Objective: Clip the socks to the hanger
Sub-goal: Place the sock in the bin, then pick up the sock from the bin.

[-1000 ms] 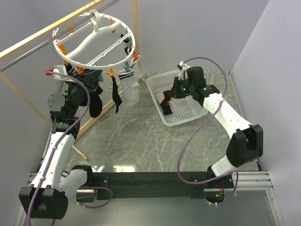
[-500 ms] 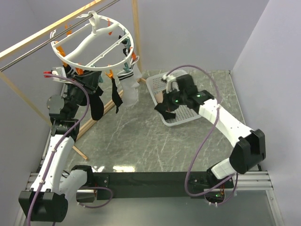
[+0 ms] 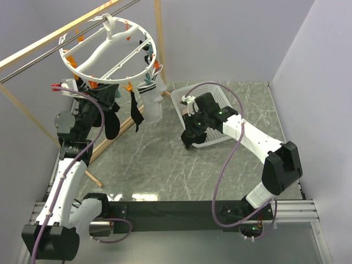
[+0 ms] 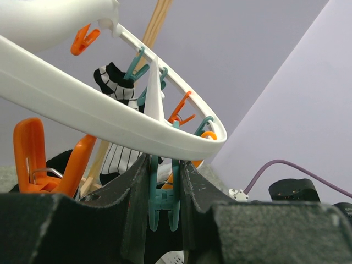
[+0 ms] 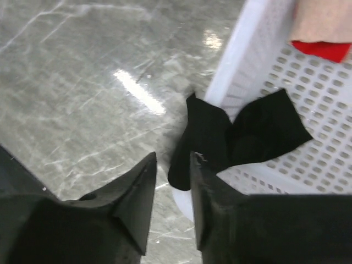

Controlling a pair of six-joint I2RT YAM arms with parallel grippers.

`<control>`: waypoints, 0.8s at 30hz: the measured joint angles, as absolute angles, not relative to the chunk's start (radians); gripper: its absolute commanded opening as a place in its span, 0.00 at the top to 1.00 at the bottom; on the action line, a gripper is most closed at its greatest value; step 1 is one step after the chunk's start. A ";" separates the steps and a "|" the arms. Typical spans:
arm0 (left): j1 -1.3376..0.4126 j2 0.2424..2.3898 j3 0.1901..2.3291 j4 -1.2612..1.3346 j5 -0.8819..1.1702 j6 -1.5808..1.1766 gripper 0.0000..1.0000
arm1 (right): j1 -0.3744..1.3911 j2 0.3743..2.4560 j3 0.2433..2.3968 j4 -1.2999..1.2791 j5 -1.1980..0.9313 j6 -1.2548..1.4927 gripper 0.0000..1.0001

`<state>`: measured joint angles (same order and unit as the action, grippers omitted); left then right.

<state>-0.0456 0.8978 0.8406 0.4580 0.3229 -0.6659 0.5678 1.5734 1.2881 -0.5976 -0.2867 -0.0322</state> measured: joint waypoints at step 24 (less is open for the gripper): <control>-0.046 0.861 0.824 0.449 0.315 -0.665 0.93 | 0.514 1.651 1.264 -0.580 -0.271 0.089 0.56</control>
<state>-0.0456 0.8612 0.8242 0.4492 0.3149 -0.6655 0.5144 1.6508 1.2640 -0.5800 -0.2707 0.0895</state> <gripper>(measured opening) 0.283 0.474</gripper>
